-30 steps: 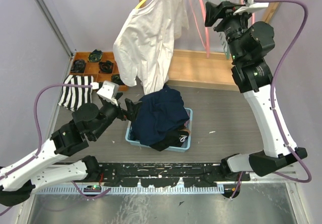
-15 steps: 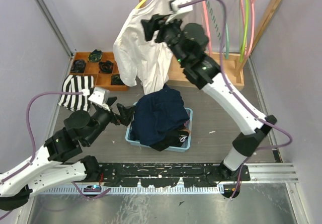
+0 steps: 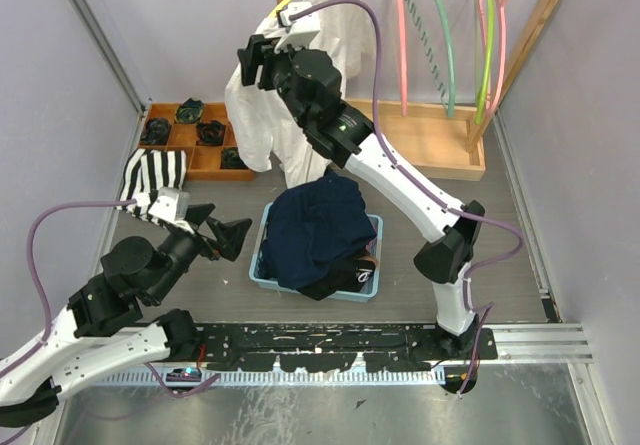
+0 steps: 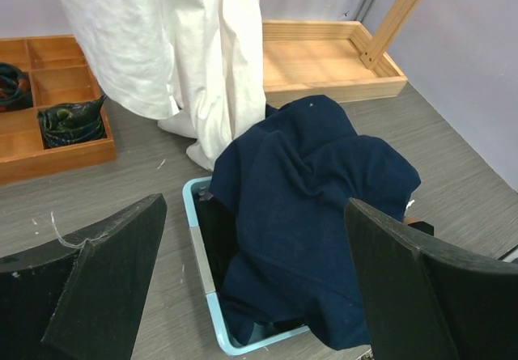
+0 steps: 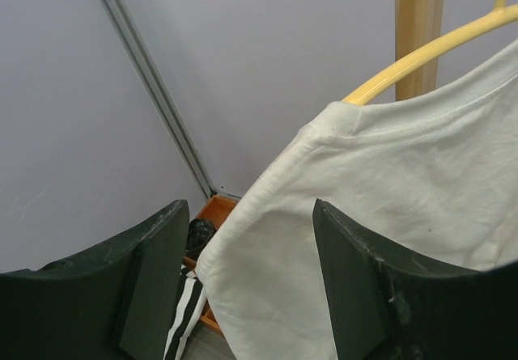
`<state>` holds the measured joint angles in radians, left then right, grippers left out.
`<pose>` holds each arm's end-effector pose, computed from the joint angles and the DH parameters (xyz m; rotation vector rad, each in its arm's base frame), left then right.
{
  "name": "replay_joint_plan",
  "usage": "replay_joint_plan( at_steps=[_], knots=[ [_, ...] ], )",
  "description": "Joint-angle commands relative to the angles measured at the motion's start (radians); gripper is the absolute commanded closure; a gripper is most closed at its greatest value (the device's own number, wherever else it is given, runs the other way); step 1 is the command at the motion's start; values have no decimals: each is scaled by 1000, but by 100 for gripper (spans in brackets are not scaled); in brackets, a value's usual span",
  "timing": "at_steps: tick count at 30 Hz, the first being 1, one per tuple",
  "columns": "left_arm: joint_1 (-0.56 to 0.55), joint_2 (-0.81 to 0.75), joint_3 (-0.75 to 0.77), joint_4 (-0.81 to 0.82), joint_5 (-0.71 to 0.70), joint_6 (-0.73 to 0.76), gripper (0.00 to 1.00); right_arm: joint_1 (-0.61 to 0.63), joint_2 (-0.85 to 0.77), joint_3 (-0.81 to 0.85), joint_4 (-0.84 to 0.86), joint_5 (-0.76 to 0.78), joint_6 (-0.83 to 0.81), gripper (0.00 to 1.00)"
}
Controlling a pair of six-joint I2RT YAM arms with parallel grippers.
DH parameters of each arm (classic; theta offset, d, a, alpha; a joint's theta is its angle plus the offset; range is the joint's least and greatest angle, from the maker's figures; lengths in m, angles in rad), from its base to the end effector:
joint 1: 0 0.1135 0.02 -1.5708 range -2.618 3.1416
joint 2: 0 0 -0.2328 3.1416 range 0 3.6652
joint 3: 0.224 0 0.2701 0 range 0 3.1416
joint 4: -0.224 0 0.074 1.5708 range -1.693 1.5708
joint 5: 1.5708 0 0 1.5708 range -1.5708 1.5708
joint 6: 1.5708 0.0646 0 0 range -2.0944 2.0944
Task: Remove the t-shirt from the hanger
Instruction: Pick up the hanger from the clothesline.
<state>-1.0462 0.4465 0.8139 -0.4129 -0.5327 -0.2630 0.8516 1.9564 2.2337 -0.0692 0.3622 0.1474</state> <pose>0.1104 -0.1253 0.3587 0.2235 1.6258 -0.5801 0.3308 0.3430 0.4868 -0.1817 1.3894 0.5877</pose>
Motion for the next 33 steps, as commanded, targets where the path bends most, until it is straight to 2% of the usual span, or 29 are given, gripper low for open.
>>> replay_joint_plan(
  at_steps=[1, 10, 19, 33],
  knots=[
    [-3, -28, -5, -38, -29, -15, 2, 10, 23, 108, 23, 79, 55, 32],
    [-4, -57, 1, -67, -42, -17, 2, 24, 117, 182, 22, 115, 94, 32],
    [-3, -59, 0, -67, -45, -15, 2, 32, 150, 185, -2, 205, 101, 33],
    [-3, -33, 2, -35, -38, 0, 2, 30, -2, -5, -56, 377, 63, 34]
  ],
)
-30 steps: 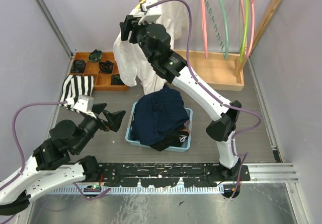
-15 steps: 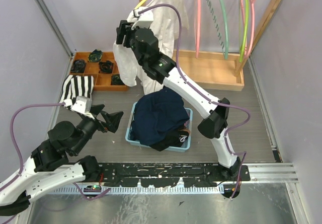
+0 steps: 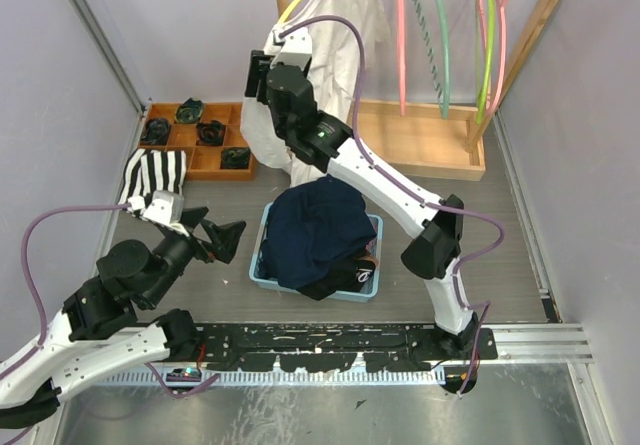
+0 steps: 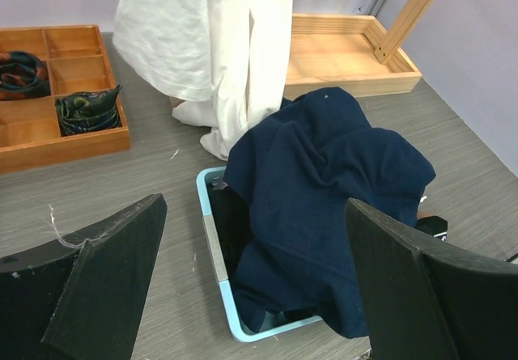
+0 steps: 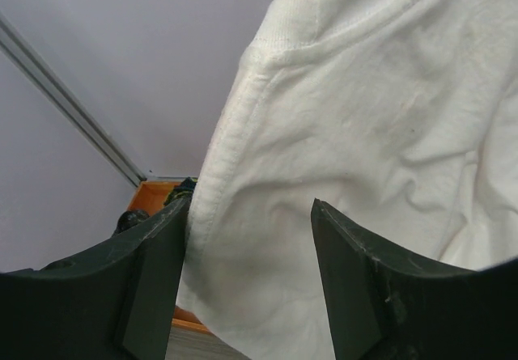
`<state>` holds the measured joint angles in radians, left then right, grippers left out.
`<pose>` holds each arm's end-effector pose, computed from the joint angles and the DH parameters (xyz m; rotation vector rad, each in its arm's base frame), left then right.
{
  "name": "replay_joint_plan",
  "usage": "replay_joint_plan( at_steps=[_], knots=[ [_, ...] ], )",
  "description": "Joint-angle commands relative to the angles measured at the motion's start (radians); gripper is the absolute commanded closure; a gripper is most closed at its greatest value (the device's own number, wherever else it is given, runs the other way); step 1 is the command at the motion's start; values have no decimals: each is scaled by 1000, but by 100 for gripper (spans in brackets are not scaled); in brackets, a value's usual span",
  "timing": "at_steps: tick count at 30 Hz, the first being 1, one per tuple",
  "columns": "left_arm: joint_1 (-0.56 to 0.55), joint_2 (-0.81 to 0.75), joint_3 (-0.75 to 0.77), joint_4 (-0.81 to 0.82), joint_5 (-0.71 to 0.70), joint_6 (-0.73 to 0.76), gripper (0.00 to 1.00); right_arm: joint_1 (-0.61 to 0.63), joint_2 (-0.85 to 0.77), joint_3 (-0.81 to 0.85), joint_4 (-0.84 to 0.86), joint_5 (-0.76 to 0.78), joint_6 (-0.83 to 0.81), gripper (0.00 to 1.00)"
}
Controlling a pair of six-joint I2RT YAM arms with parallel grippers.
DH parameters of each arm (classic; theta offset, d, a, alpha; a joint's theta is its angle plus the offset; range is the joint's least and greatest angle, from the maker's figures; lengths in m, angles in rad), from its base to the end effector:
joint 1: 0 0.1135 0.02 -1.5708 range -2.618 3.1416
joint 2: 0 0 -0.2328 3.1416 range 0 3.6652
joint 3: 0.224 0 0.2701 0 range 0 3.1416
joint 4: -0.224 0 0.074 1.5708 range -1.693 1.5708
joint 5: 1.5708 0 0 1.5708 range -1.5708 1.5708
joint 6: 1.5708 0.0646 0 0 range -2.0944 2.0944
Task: Remove the t-shirt from the hanger
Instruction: Pick up the hanger from the clothesline.
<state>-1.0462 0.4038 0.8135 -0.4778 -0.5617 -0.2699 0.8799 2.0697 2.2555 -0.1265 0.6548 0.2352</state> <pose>0.1059 -0.1143 0.3561 0.2065 1.6439 -0.5488 0.3516 0.3635 0.4330 0.0362 1.5364 0.3951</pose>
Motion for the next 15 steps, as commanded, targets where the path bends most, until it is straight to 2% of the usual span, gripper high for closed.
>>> replay_joint_plan(
  at_steps=[1, 9, 15],
  knots=[
    [-2, 10, 1, 33, -7, 8, 2, 2, -127, -42, 2, 94, -27, 33],
    [-3, 23, -1, 50, 2, 6, 2, -3, -209, -96, -43, 151, -43, 34],
    [-2, 30, -4, 61, 6, 8, 2, -27, -244, -111, -102, 127, -21, 34]
  ],
)
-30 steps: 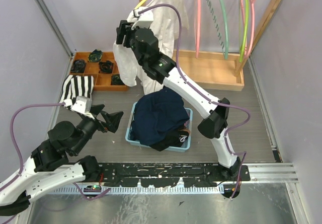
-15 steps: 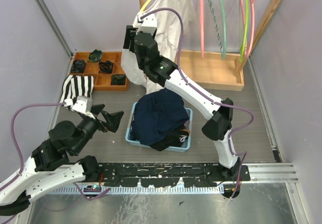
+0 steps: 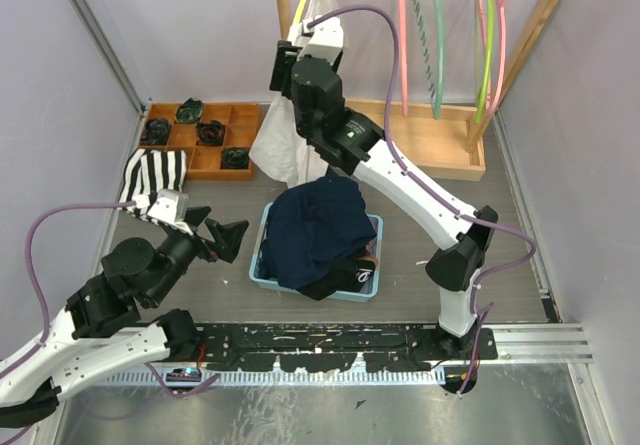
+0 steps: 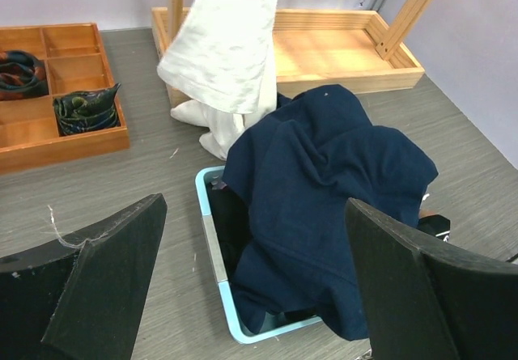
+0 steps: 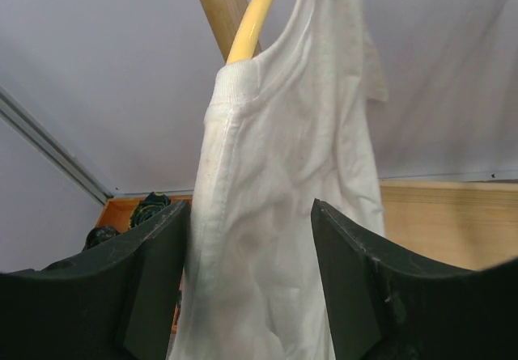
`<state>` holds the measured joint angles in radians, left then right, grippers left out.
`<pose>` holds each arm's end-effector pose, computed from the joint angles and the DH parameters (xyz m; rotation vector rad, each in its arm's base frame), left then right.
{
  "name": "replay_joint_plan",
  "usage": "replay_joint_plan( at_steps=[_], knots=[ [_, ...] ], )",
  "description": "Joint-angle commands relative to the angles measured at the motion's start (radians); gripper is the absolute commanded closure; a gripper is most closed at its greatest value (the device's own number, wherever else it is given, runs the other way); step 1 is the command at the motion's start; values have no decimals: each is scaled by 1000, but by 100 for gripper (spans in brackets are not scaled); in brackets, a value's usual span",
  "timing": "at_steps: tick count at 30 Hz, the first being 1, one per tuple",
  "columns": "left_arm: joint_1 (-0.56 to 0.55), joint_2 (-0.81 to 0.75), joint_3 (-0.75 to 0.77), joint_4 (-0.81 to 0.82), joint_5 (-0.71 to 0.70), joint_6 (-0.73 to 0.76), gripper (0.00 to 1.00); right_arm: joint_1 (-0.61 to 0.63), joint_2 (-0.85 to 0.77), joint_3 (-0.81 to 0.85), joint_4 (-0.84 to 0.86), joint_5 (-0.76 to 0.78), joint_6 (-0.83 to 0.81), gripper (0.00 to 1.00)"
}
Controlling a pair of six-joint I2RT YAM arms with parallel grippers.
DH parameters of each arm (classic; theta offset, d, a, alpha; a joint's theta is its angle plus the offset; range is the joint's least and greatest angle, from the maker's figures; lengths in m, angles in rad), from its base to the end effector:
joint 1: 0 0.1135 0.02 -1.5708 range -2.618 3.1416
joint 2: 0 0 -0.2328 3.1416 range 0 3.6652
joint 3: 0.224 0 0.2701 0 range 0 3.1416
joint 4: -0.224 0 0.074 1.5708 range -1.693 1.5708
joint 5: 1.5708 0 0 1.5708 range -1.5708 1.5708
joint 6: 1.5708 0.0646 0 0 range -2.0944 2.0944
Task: Remove the t-shirt from the hanger
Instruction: Pick up the hanger from the clothesline.
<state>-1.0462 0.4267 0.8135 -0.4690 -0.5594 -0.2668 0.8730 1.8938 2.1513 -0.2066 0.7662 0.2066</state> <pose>0.1086 -0.1193 0.3542 0.2181 1.6539 -0.5396 0.3258 0.3189 0.4655 0.1045 1.5370 0.2767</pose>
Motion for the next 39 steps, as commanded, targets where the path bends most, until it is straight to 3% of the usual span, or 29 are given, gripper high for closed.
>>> replay_joint_plan(
  at_steps=[1, 13, 27, 32, 39],
  knots=[
    [-3, 9, -5, 53, 4, 3, 2, -26, -74, -14, -23, 6, 13, 33],
    [-3, 29, -7, 75, 7, 6, 2, -97, -77, -10, -60, -139, 38, 35],
    [-2, 53, -11, 104, 9, 11, 2, -127, -35, 79, -109, -165, -1, 64],
    [-3, 73, -10, 119, 13, 14, 2, -141, -38, 92, -117, -174, -6, 71],
    [-2, 82, -11, 133, 15, 14, 2, -174, -19, 132, -139, -219, -8, 72]
  ],
)
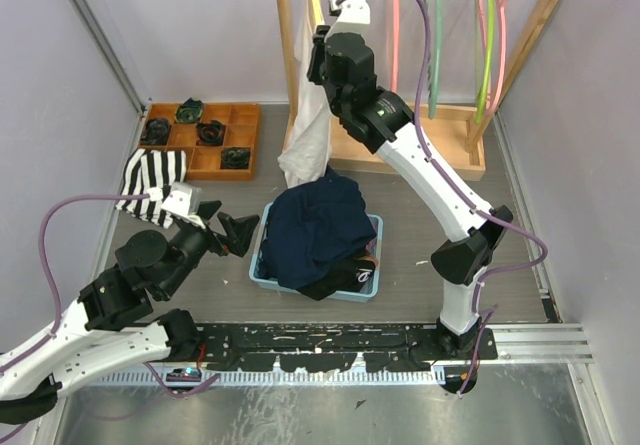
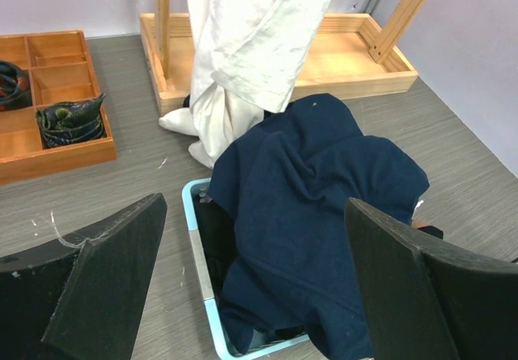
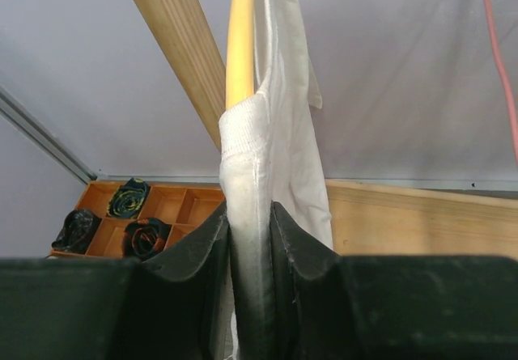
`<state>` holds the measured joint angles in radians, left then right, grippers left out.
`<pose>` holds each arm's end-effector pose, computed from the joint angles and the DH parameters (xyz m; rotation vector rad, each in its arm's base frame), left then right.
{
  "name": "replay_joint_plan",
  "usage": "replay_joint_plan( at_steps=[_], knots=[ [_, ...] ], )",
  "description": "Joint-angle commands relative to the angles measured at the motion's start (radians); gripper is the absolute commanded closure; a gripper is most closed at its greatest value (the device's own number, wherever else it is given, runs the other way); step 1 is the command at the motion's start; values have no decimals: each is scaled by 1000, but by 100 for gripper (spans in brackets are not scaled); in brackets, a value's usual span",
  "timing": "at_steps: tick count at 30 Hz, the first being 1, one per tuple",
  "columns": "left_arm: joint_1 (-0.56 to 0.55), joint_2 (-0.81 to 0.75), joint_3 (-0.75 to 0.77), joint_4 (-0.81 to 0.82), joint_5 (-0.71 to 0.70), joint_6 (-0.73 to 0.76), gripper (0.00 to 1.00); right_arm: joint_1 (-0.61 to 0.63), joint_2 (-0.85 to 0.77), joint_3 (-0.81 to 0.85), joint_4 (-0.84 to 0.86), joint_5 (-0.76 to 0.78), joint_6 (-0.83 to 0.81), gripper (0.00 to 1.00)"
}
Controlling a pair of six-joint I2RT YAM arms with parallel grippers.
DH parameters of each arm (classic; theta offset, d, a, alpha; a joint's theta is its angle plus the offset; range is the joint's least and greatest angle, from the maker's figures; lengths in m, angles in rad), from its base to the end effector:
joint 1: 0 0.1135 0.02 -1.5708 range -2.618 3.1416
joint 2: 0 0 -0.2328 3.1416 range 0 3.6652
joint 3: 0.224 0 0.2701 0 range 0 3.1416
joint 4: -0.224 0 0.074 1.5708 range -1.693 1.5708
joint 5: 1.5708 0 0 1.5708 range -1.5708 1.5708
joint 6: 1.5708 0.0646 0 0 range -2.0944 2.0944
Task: Remove the t-shirt from the hanger
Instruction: Pick up the hanger from the clothesline.
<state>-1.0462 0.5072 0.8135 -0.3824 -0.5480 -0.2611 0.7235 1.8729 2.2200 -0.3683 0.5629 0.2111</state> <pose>0.1184 -0.1374 0.3534 0.2286 1.6485 -0.5482 0.3564 0.2688 0.4790 0.0314 1.5954 0.2808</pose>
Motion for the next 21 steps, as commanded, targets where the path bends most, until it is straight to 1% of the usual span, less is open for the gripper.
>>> replay_joint_plan(
  at_steps=[1, 7, 12, 15, 17, 21],
  knots=[
    [-3, 0, -11, 46, 3, 9, 2, -28, 5, 68, 22, -20, -14, 72],
    [-3, -6, -13, 45, 0, 10, 2, -42, 26, 102, 14, -35, -21, 73],
    [-3, -5, -12, 49, 2, 9, 2, -43, 17, 95, 21, -39, -34, 90],
    [-4, -2, -11, 56, 2, 11, 2, -43, -4, 73, 46, -42, -47, 95],
    [-3, 2, -11, 59, 4, 11, 2, -42, -23, 60, 60, -44, -59, 98],
    [-2, 10, -10, 70, 6, 14, 2, -43, -66, 24, 102, -48, -93, 99]
  ],
)
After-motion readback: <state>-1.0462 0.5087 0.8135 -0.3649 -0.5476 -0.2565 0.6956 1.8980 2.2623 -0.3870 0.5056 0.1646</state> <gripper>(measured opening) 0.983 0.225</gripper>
